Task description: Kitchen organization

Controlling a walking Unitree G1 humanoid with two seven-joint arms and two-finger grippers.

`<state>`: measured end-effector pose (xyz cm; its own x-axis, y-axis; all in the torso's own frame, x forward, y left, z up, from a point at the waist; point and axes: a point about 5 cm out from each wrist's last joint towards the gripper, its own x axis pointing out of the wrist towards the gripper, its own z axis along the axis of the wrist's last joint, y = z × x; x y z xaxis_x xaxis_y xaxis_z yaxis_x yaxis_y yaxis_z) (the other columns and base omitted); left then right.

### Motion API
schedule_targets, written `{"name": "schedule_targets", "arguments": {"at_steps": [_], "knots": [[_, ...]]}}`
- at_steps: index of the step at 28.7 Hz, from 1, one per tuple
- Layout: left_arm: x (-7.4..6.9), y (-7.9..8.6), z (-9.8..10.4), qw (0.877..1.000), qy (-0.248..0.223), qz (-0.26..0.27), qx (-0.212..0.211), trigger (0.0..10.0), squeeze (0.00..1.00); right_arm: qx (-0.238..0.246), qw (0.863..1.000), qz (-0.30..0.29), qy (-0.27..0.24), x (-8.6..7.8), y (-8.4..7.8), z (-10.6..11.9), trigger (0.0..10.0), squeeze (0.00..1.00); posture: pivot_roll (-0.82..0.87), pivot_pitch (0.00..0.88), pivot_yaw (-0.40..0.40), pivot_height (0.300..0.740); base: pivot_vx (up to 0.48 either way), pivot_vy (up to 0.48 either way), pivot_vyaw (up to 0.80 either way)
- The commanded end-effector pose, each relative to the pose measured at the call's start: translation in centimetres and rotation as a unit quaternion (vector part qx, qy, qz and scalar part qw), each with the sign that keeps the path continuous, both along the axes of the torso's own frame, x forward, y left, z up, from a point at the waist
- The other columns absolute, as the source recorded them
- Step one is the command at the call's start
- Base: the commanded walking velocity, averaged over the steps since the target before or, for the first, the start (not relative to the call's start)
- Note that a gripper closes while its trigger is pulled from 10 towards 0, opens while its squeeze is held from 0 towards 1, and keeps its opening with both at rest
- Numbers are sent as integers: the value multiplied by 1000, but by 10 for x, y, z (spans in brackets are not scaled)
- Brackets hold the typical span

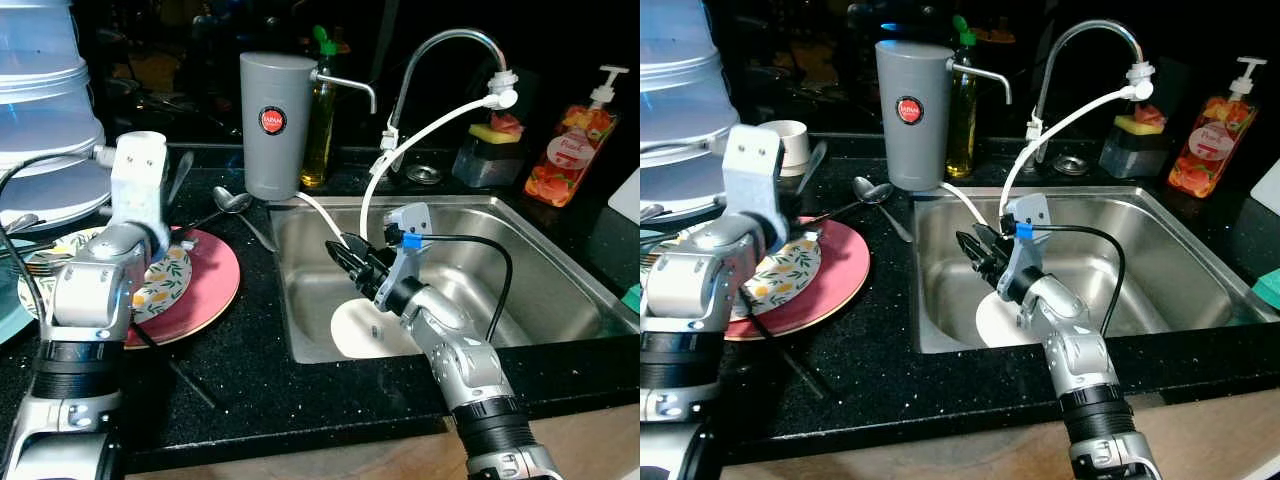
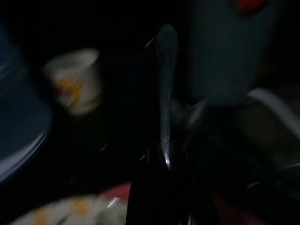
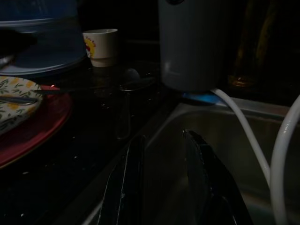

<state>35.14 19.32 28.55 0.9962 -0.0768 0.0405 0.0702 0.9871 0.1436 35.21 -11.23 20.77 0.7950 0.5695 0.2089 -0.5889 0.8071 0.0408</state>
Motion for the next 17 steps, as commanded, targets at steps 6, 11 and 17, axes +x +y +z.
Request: {"name": "schedule_targets", "arguments": {"at_steps": [6,11,17], "knots": [[-9,-34,-13,987,18,-162,5,0,0,31,1000,1,-8,0,0,11,10000,0,53,13,-64,740,0,0,0],[-19,-43,-17,973,-1,-229,-18,0,0,76,997,2,-4,0,0,19,10000,0,52,11,-62,740,0,0,0],[-37,-62,-22,939,-14,-341,-26,0,0,185,983,16,6,-4,6,38,10000,1000,52,10,-58,740,0,0,0]]}}
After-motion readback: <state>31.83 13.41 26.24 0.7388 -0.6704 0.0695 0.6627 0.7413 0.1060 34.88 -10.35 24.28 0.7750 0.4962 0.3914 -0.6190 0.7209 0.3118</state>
